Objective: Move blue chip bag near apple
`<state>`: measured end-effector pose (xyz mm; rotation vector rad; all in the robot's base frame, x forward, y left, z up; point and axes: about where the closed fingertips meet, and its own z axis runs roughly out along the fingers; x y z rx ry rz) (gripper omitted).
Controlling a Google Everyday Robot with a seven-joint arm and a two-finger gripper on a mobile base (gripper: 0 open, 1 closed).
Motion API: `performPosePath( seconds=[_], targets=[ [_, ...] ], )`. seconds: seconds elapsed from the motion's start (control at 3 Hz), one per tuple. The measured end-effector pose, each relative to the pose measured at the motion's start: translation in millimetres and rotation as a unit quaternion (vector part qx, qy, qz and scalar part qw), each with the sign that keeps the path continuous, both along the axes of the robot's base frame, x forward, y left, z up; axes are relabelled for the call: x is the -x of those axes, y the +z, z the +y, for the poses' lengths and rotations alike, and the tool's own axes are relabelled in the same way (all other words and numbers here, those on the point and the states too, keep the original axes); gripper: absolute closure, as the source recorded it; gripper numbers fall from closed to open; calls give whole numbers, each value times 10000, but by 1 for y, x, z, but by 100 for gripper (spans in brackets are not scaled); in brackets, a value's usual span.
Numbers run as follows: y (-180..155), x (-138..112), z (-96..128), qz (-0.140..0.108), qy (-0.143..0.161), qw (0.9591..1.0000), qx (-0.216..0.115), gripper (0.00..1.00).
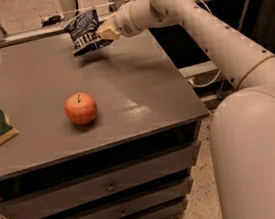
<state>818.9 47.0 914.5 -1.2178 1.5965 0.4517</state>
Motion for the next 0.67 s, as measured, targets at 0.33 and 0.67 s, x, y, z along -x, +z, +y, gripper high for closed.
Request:
performPosePath(
  seconds=[0.33,0.67],
  targets=[
    [11,55,-16,-72,466,9987,174,100],
    [0,95,-29,-27,898,9951,403,100]
  ],
)
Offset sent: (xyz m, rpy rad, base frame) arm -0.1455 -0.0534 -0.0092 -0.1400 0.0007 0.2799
